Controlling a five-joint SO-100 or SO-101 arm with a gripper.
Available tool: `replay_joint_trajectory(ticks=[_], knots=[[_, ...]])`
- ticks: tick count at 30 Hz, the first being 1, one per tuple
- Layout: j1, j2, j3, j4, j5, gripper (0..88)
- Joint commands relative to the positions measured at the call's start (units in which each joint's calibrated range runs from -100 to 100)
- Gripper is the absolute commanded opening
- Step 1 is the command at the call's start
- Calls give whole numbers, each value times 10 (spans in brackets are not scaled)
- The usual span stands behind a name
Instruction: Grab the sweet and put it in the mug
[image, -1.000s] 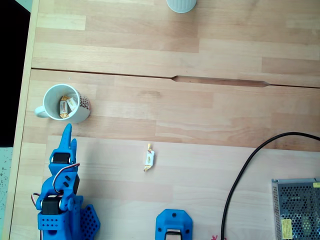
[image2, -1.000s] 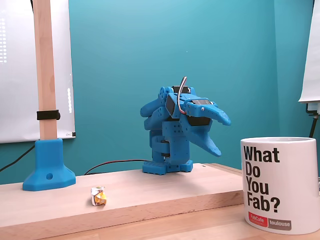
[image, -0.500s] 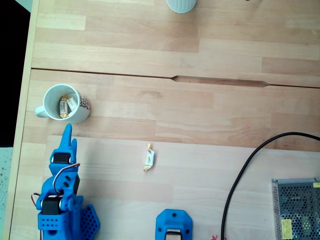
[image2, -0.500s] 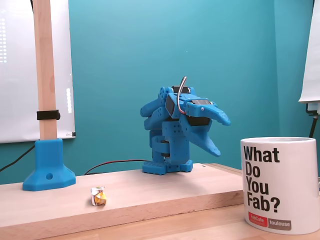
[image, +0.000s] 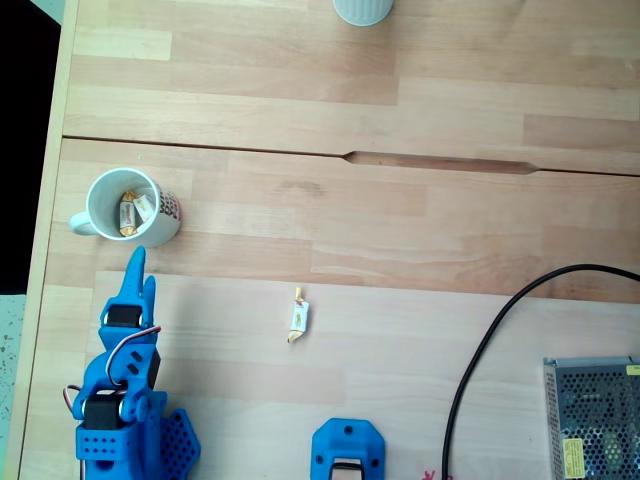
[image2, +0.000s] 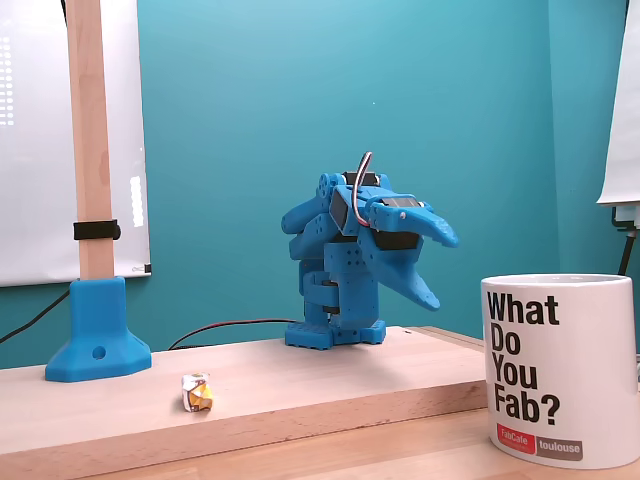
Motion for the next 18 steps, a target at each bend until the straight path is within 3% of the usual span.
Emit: replay_joint_trajectory(ticks=[1, 10, 18], knots=[[3, -9, -20, -20, 1, 291], [5, -6, -17, -73, 1, 291], [5, 81, -8, -210, 1, 291]])
